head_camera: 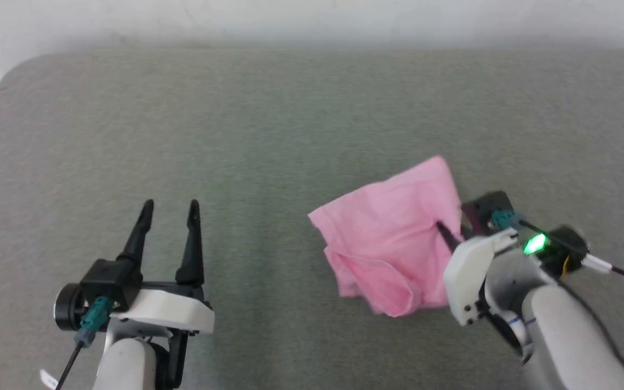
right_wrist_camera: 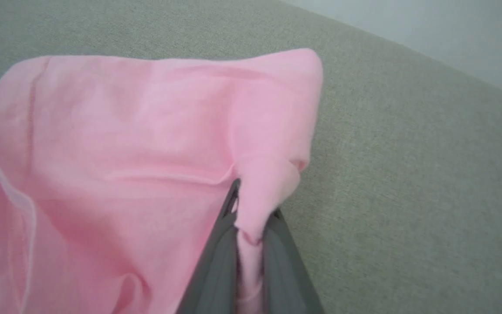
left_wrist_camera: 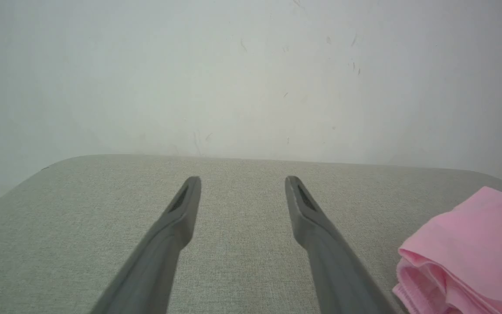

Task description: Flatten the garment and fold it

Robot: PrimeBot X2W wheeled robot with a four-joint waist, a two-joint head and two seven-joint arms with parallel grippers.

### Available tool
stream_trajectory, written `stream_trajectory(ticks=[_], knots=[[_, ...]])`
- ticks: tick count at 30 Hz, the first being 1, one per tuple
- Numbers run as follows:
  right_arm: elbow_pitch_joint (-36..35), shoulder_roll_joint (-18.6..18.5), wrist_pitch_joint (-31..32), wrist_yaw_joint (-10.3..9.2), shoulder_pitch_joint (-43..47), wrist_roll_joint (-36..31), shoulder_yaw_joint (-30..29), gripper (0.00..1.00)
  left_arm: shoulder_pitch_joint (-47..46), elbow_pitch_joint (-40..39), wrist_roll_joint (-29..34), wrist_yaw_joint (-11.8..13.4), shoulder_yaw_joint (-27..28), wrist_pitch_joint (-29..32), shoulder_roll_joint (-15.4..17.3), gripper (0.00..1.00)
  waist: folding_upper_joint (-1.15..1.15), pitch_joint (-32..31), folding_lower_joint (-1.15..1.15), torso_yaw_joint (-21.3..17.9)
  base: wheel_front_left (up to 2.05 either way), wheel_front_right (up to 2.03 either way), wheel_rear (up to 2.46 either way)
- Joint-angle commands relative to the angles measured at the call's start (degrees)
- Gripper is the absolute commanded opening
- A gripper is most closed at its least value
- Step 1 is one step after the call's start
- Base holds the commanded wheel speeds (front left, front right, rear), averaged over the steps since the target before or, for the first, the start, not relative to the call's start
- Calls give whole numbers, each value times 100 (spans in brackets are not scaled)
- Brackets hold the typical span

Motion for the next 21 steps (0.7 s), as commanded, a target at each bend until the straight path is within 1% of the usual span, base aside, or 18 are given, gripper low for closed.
stream_trajectory(ticks=[1, 5, 12, 17, 21], knots=[[-71, -140, 46, -6, -141, -107, 62, 0, 22, -44, 46, 16, 37, -28, 4, 100, 0, 119, 0, -407, 0, 0, 0], [-114, -535, 142, -6, -444, -263, 205, 0, -76, -140, 94, -13, 69, -28, 32, 100, 0, 288, 0, -903, 0, 0, 0], [301, -1038, -13, -6, -1086, -217, -62, 0, -373, -366, 243, -69, -23, -28, 134, 100, 0, 792, 0, -1712, 0, 0, 0], [928, -1217, -343, -6, -1590, -233, -346, 0, -647, -433, 341, -122, -123, -28, 315, 100, 0, 1230, 0, -2130, 0, 0, 0], [1444, -1277, -637, -6, -2028, -364, -536, 0, -845, -439, 419, -154, -219, -27, 482, 100, 0, 1551, 0, -2313, 0, 0, 0]])
